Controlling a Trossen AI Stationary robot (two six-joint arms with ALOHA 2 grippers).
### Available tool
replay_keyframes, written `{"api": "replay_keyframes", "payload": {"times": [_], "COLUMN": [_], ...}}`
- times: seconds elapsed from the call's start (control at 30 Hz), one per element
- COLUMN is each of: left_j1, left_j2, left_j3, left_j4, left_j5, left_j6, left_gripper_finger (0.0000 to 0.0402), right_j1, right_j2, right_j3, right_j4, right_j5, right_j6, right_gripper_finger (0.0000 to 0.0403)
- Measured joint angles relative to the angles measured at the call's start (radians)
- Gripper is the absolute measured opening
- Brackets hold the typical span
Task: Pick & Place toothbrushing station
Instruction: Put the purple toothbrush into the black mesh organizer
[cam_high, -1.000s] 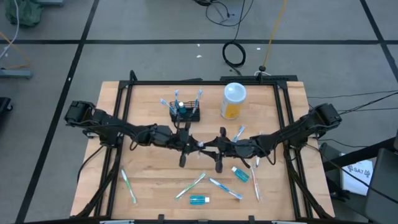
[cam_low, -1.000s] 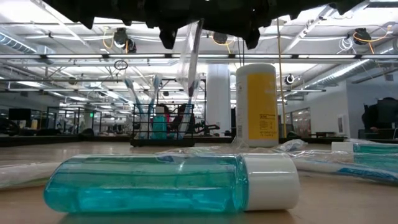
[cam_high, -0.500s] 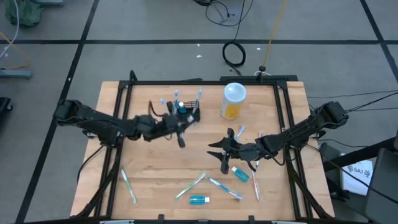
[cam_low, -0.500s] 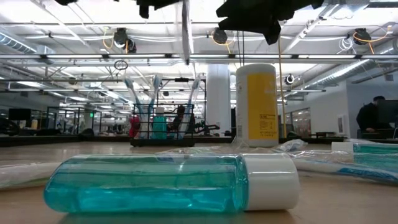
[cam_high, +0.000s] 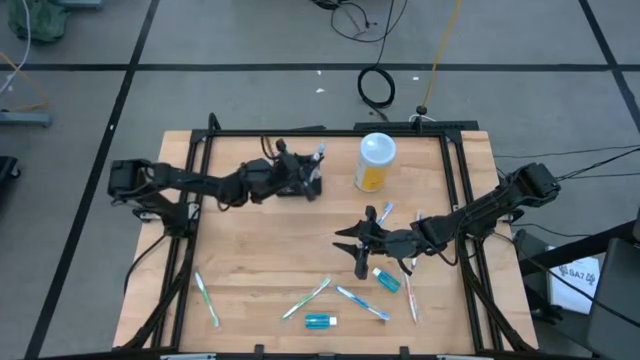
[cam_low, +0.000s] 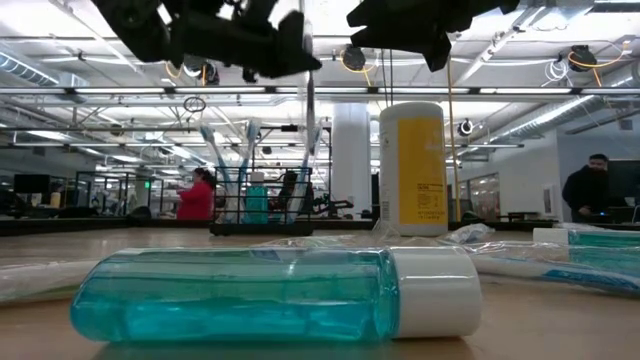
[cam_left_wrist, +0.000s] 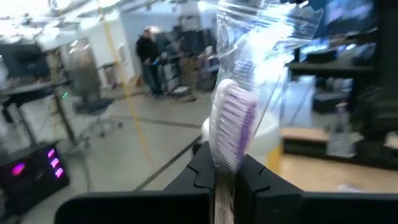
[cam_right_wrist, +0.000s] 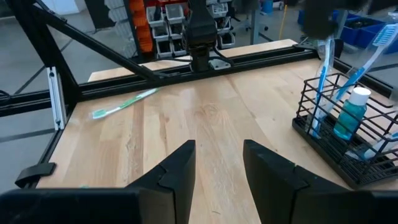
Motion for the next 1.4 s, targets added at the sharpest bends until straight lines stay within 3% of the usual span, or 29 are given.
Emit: {"api": "replay_keyframes", "payload": {"times": [0.13, 0.47, 0.67, 0.87, 1.03, 1.23, 1.4], "left_j1": [0.010, 0.005, 0.005, 0.006, 0.005, 0.005, -0.010], "left_j2": [0.044, 0.067, 0.067, 0.067, 0.095, 0.221, 0.275], "left_j3": [0.000, 0.000, 0.000, 0.001, 0.001, 0.001, 0.001], "left_j4": [-0.002, -0.010, -0.027, -0.097, -0.112, 0.076, 0.152], "left_j5": [-0.087, -0.123, -0.130, -0.218, -0.226, -0.239, -0.350], "left_j6": [0.029, -0.093, -0.132, -0.169, -0.220, -0.222, -0.224], "left_gripper_finger": [0.0011, 0.0021, 0.0007, 0.0023, 0.0020, 0.0011, 0.0026], "right_j1": [0.000, 0.000, 0.000, 0.000, 0.000, 0.000, 0.000], "right_j2": [0.000, 0.000, 0.000, 0.001, 0.001, 0.001, 0.002], "right_j3": [0.000, 0.000, -0.001, -0.001, -0.001, -0.002, -0.002], "right_j4": [0.000, -0.001, -0.001, -0.001, -0.001, -0.001, -0.002], "right_j5": [0.000, 0.000, 0.000, 0.000, 0.000, 0.000, 0.000], "right_j6": [0.000, -0.019, -0.017, -0.016, -0.016, -0.016, -0.016], "right_gripper_finger": [0.0130, 0.0130, 0.0130, 0.0130, 0.0130, 0.0130, 0.0130]}}
